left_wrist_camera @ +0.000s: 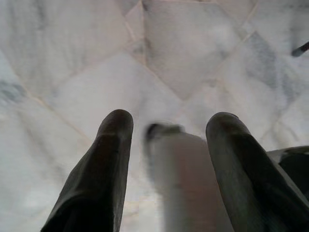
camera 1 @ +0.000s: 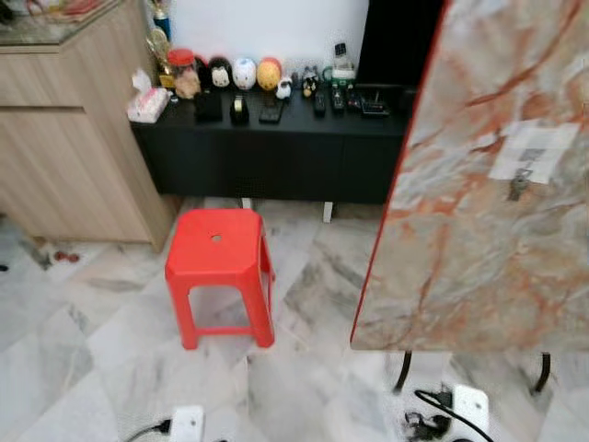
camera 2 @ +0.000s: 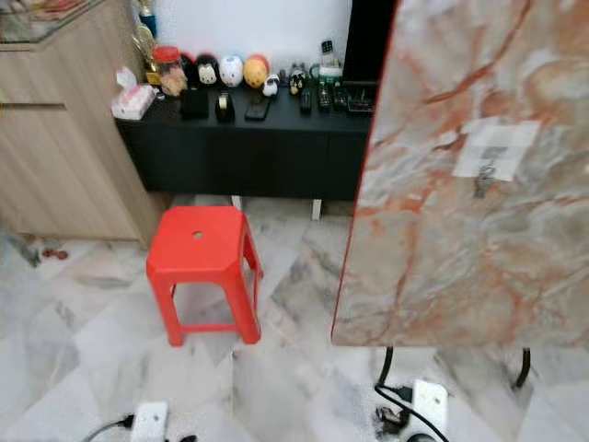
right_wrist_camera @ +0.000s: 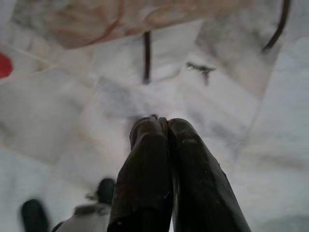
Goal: Hang keys on a hook
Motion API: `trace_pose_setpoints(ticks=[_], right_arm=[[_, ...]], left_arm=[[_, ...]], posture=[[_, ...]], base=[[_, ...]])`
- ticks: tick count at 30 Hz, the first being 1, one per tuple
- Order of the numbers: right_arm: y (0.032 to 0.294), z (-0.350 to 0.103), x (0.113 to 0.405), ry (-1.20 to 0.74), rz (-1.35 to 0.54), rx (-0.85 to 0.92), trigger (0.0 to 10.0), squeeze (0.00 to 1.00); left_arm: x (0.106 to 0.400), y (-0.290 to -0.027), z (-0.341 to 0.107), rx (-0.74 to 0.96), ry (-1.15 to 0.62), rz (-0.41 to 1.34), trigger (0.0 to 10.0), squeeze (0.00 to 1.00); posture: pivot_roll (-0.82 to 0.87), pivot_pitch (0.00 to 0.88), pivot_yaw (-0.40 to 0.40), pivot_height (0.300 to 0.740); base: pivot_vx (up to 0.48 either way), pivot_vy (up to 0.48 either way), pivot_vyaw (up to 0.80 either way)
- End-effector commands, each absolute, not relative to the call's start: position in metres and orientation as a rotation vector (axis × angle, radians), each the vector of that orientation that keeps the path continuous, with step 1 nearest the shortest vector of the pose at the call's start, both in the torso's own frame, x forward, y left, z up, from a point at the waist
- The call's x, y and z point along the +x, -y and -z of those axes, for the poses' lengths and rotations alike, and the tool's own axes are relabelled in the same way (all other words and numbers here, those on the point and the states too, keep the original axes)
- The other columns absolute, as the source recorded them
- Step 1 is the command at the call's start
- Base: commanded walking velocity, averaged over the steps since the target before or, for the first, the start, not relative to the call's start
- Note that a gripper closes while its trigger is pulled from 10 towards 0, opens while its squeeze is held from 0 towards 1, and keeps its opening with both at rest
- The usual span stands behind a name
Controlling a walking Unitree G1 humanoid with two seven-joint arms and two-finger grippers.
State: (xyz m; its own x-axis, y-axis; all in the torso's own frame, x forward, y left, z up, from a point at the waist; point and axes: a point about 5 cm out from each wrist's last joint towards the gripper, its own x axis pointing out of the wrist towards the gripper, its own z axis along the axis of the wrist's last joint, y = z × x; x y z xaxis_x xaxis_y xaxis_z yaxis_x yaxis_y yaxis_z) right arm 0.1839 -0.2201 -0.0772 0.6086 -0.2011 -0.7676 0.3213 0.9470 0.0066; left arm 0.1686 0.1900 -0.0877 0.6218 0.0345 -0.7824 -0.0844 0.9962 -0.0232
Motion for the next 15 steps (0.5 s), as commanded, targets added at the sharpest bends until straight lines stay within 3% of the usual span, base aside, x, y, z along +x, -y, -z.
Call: trace_pose_setpoints(ticks=[1,15], right_arm=[[0.2188,0.0763,0.1858,-0.852,0.308,0.156,10.0,0.0],[0.2193,0.0725,0.1924,-0.821,0.322,0.153,10.0,0.0]], left_arm=[[0.1588,-0.1968,0.0912,-0.068,-0.926,-0.107,10.0,0.0],[0.1559,-0.2029,0.0913,-0.078,-0.925,-0.138,10.0,0.0]], posture=[[0.04,0.037,-0.069,0.74],[0.04,0.014,-0.065,0.74]], base=[[0.0,-0.368,0.0],[0.0,-0.371,0.0]])
